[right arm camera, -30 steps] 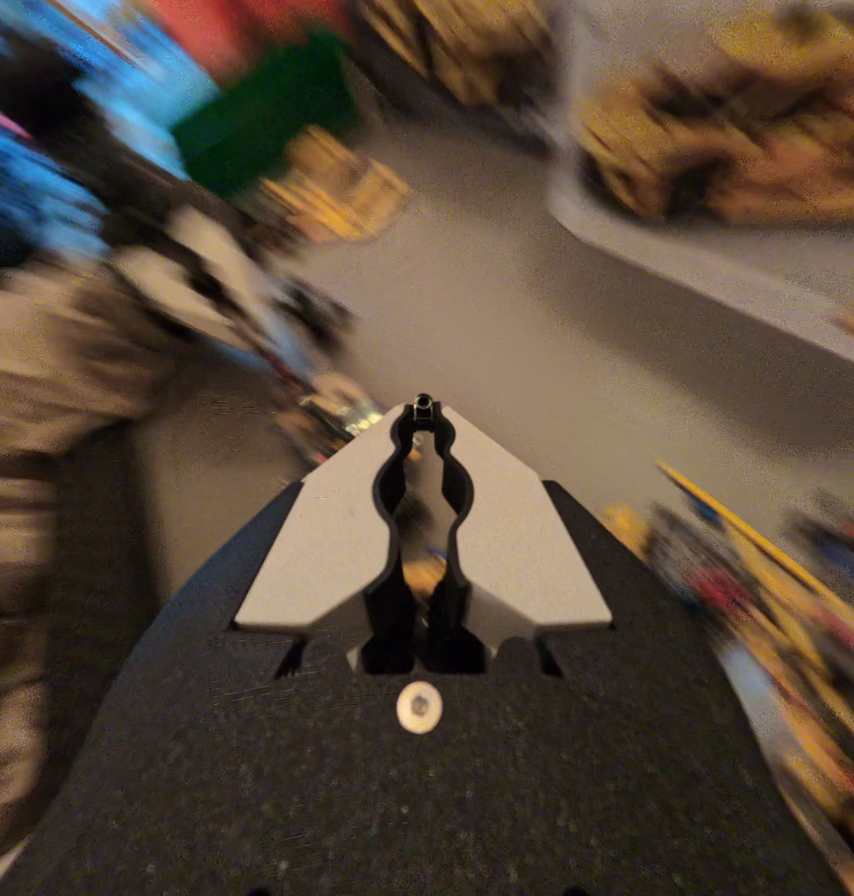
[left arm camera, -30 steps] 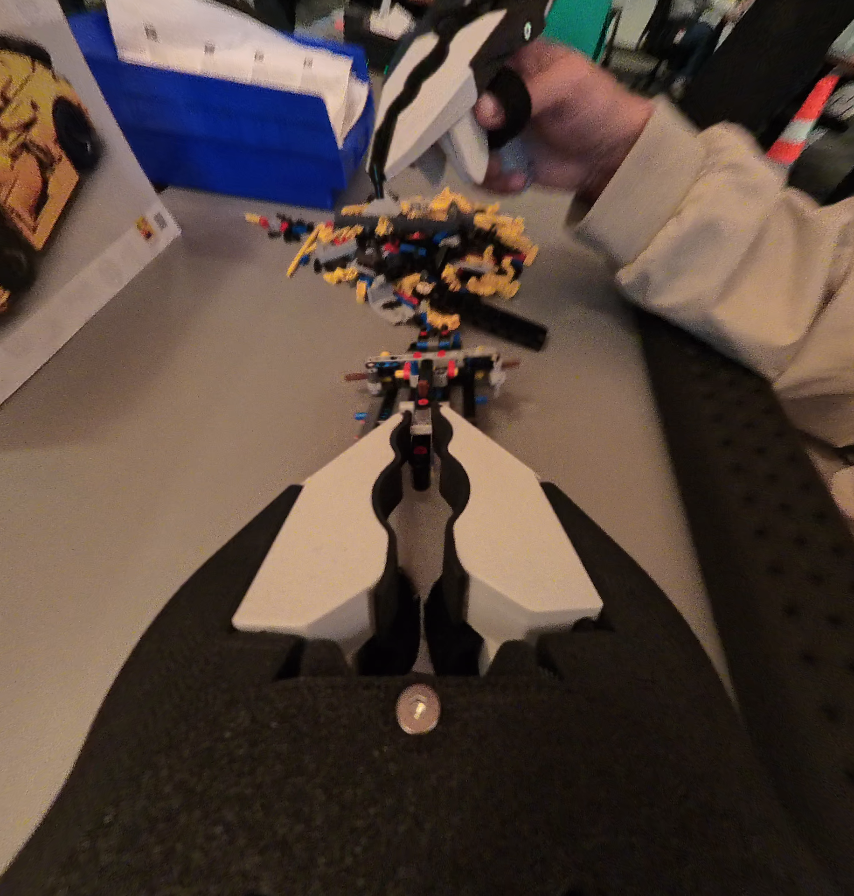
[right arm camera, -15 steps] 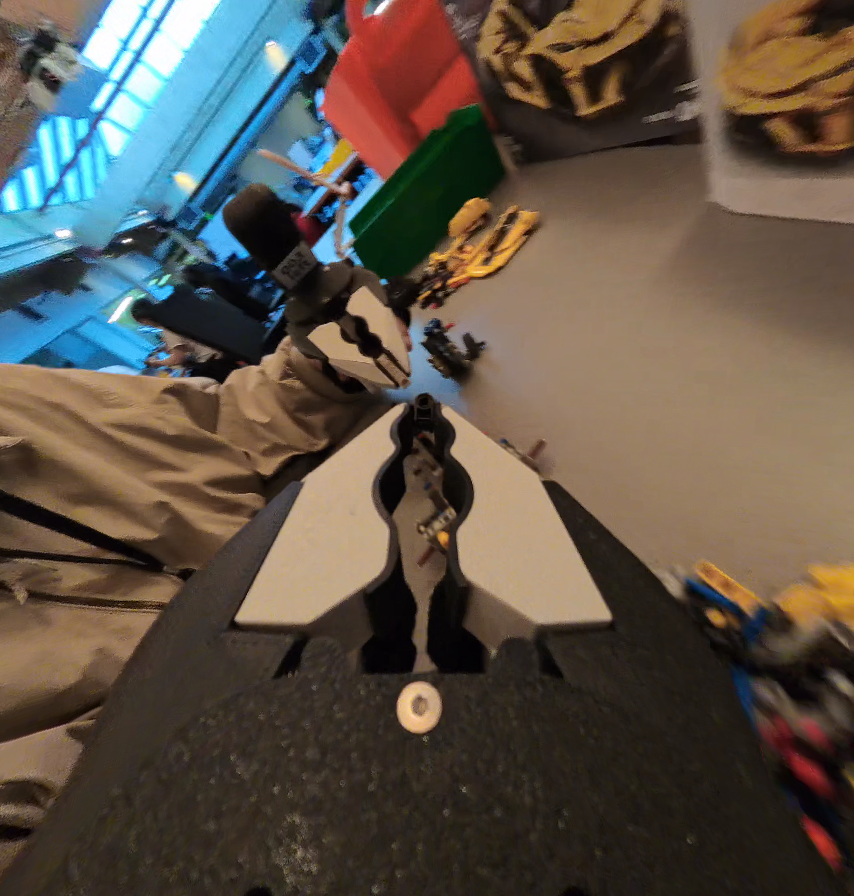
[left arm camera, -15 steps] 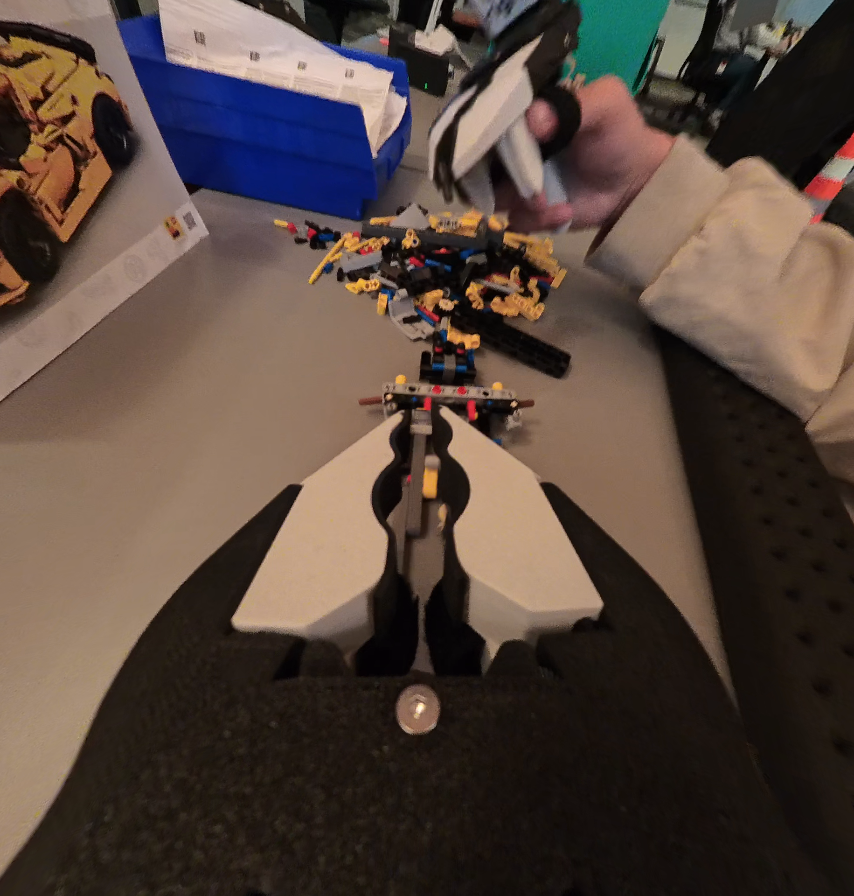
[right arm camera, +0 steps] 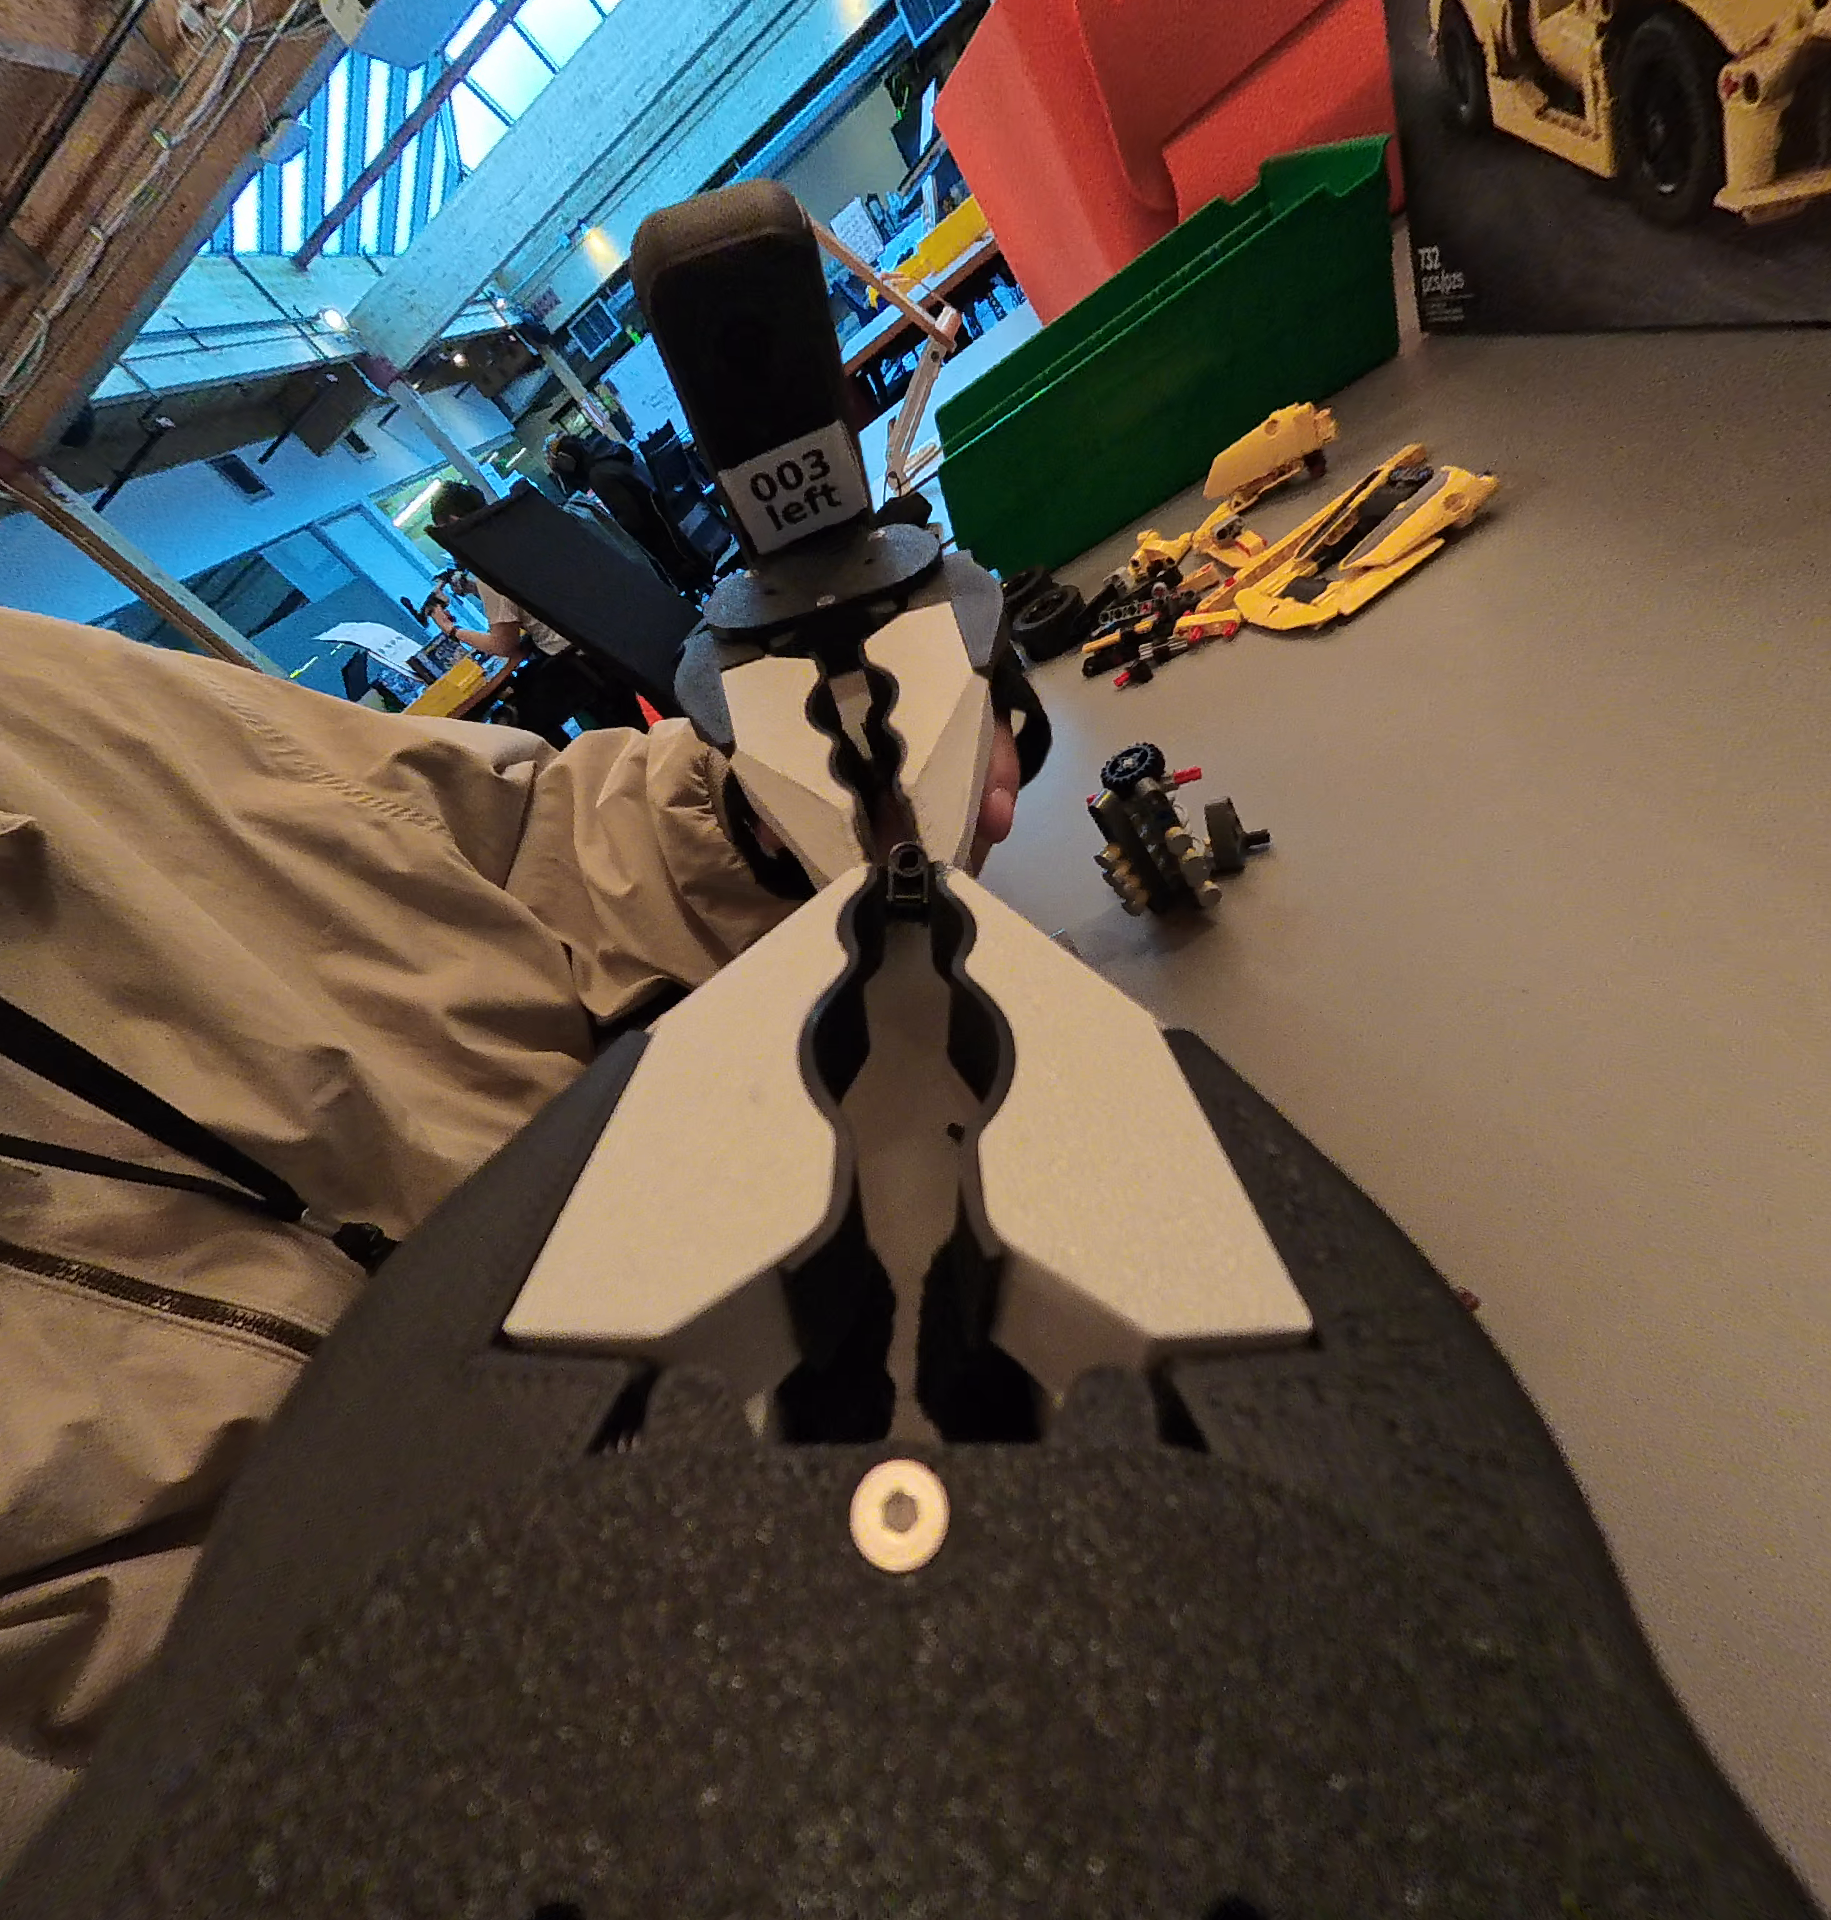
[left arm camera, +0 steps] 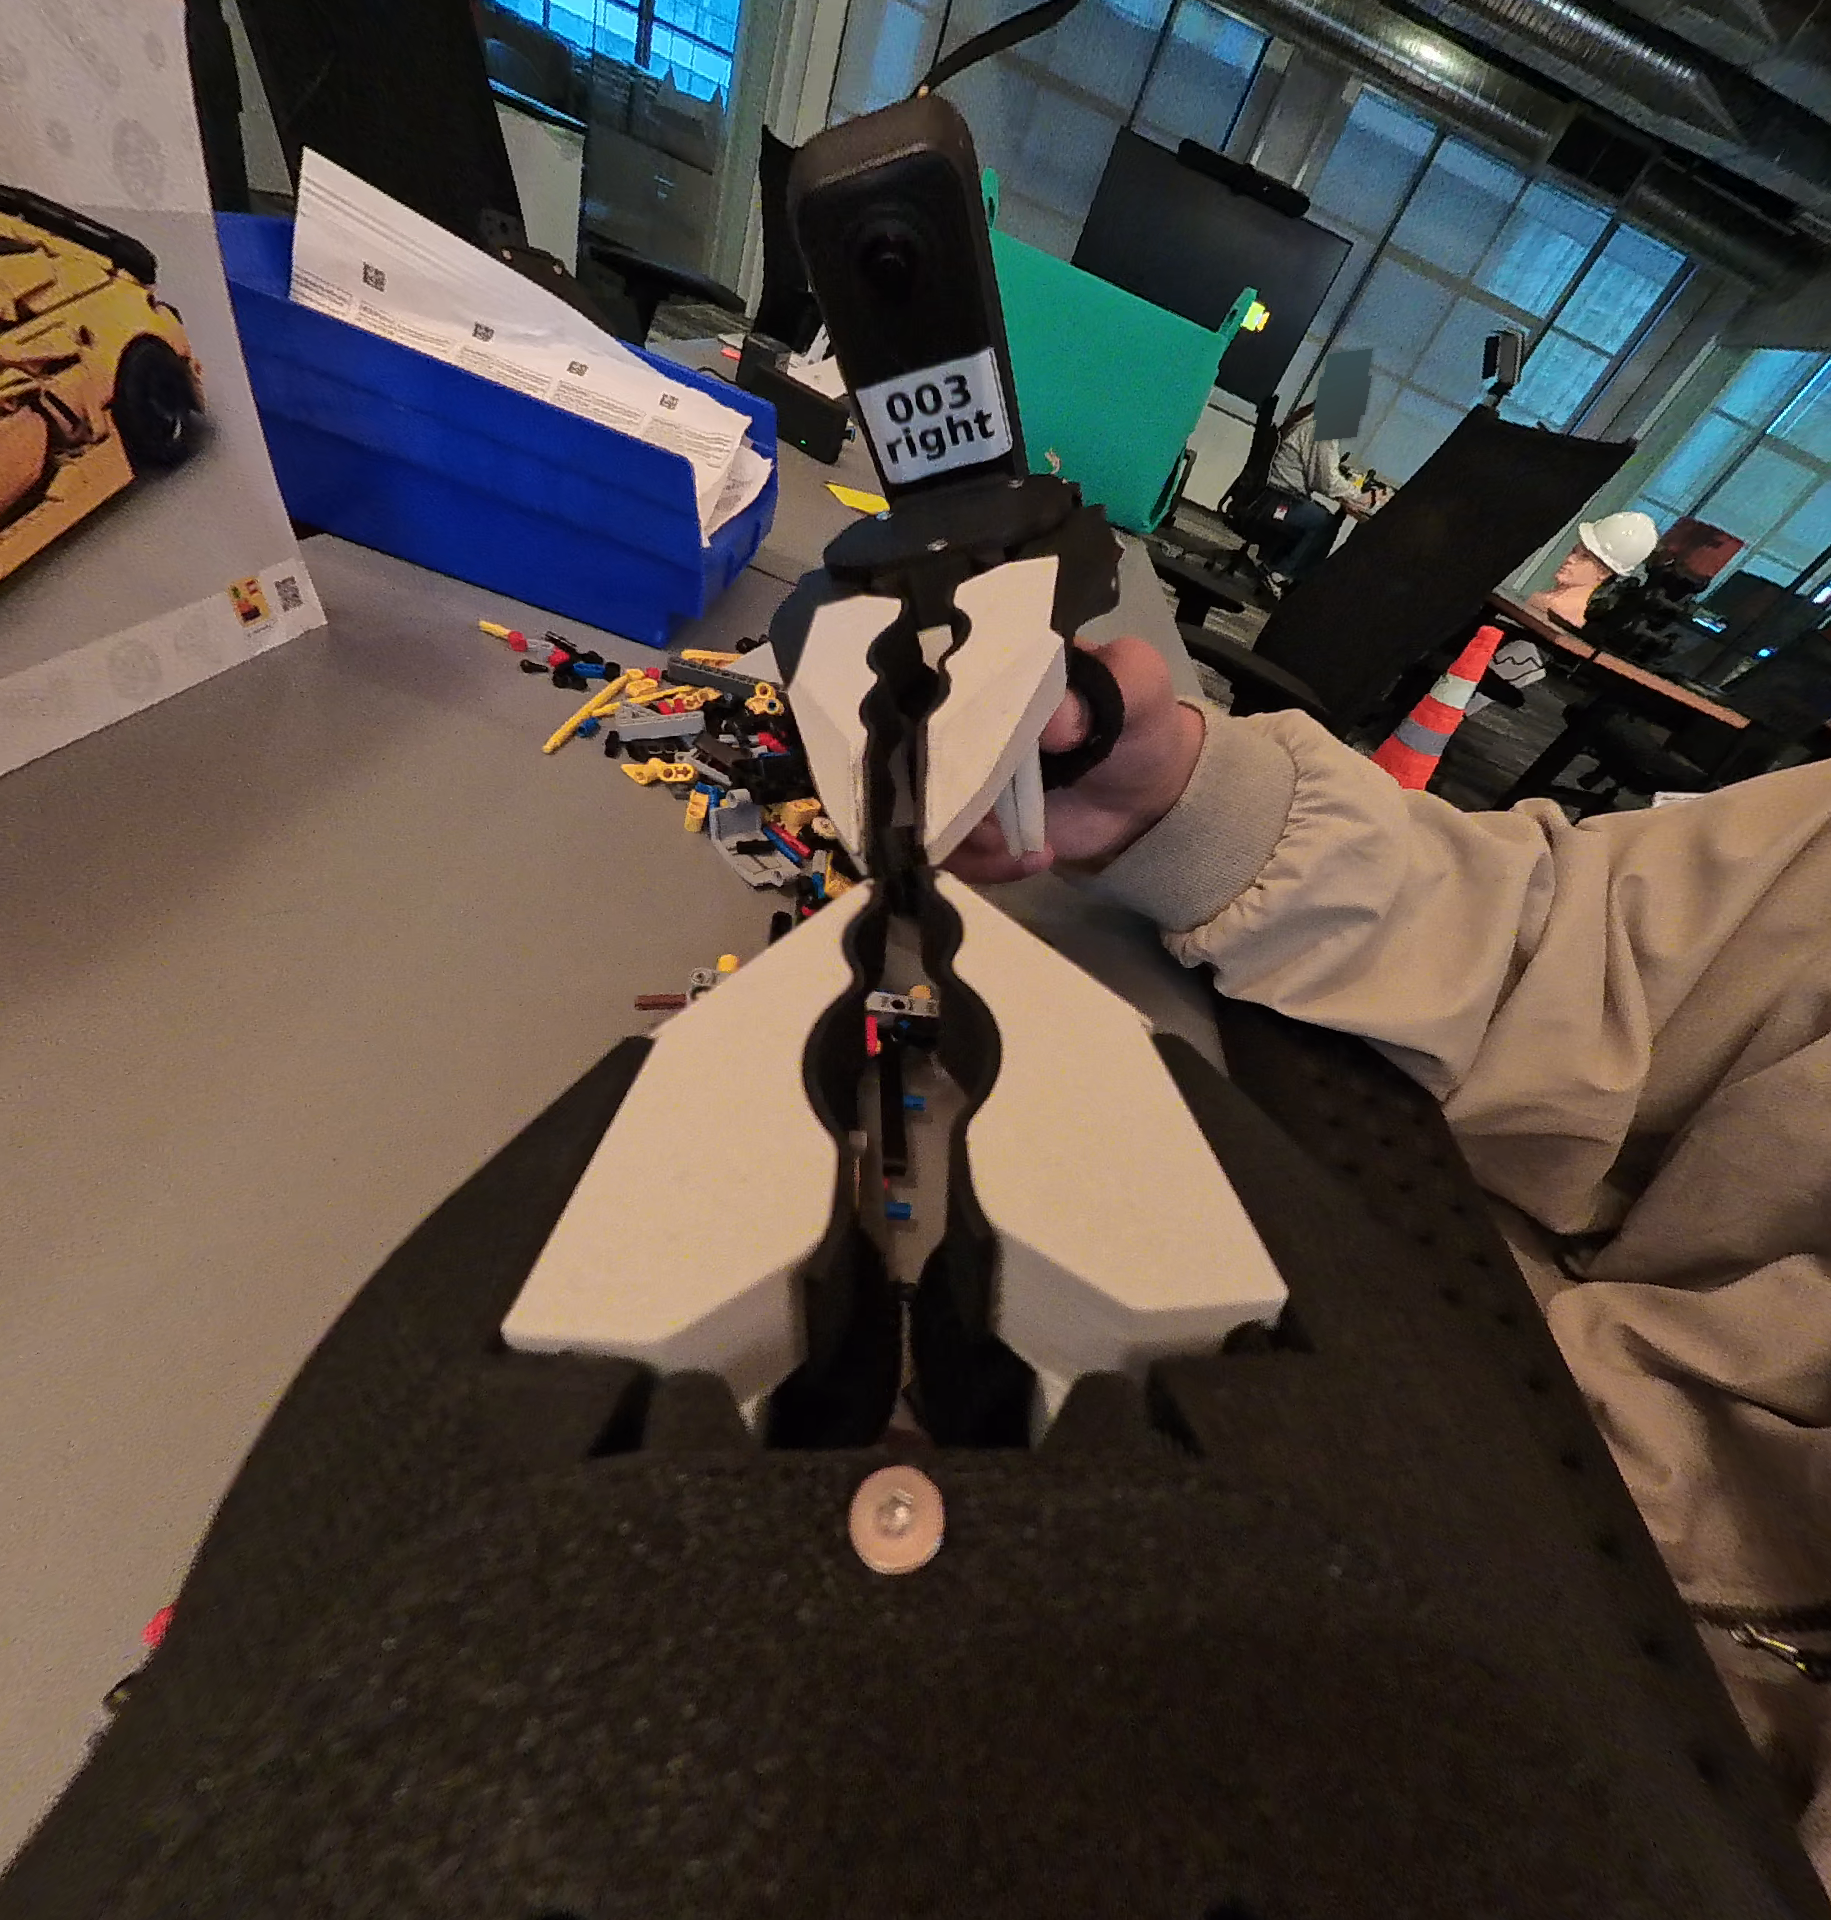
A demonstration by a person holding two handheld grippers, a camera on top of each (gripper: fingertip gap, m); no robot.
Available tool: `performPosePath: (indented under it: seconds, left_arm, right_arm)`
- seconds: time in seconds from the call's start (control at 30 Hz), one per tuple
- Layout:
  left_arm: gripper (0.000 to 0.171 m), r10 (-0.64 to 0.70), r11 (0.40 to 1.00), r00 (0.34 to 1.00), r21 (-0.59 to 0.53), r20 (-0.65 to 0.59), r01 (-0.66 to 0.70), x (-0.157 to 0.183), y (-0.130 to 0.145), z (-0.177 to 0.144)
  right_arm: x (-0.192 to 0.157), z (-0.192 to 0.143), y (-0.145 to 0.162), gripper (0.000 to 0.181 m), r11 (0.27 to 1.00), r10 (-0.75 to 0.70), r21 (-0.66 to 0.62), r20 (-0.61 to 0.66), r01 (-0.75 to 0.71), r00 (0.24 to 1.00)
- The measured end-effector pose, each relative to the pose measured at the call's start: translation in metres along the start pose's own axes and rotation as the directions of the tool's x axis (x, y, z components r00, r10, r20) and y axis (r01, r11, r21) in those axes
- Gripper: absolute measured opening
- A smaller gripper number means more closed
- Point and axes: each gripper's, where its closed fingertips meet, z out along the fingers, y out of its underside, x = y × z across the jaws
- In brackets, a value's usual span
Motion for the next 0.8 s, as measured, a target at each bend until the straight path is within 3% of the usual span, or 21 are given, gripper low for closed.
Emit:
performPosePath:
  seconds: [0.23,0.33,0.57,0.6,0.63,0.67,0.73,0.8]
  left_arm:
    - [0.005,-0.068,0.997,0.998,0.035,-0.013,0.068,-0.002,-0.002,0.001]
    - [0.004,-0.103,0.99,0.995,0.093,0.012,0.101,-0.006,-0.013,-0.001]
    - [0.004,-0.066,0.992,0.997,0.113,0.036,0.062,-0.007,-0.021,-0.007]
    - [0.003,-0.043,0.996,0.998,0.074,0.038,0.04,-0.005,-0.013,-0.007]
    - [0.003,-0.025,0.999,0.998,0.045,0.05,0.023,-0.004,-0.004,-0.006]
    - [0.003,-0.044,0.997,0.998,0.067,0.053,0.04,-0.004,-0.005,-0.006]
    - [0.004,-0.065,0.989,0.997,0.131,0.028,0.061,0.0,-0.02,-0.009]
    - [0.004,0.025,0.994,0.999,0.102,0.023,-0.028,0.007,-0.019,-0.005]
  right_arm:
    - [0.001,-0.001,-0.001,0.006,1.0,-0.002,0.014,-0.01,0.002,1.0]
    - [0.003,-0.001,-0.016,0.005,0.991,0.071,0.109,0.014,-0.072,0.997]
    - [0.002,0.0,-0.032,0.005,0.966,0.126,0.219,0.054,-0.134,0.991]
    - [0.004,-0.02,-0.056,0.006,0.911,0.14,0.382,0.062,-0.153,0.988]
    - [0.01,-0.064,-0.085,0.005,0.803,0.175,0.559,0.112,-0.208,0.978]
    - [0.017,-0.105,-0.098,0.005,0.736,0.184,0.643,0.112,-0.212,0.977]
    - [0.026,-0.134,-0.085,0.006,0.81,0.166,0.578,-0.06,-0.101,0.984]
    - [0.029,-0.135,-0.059,0.005,0.886,0.201,0.444,-0.111,-0.132,0.973]
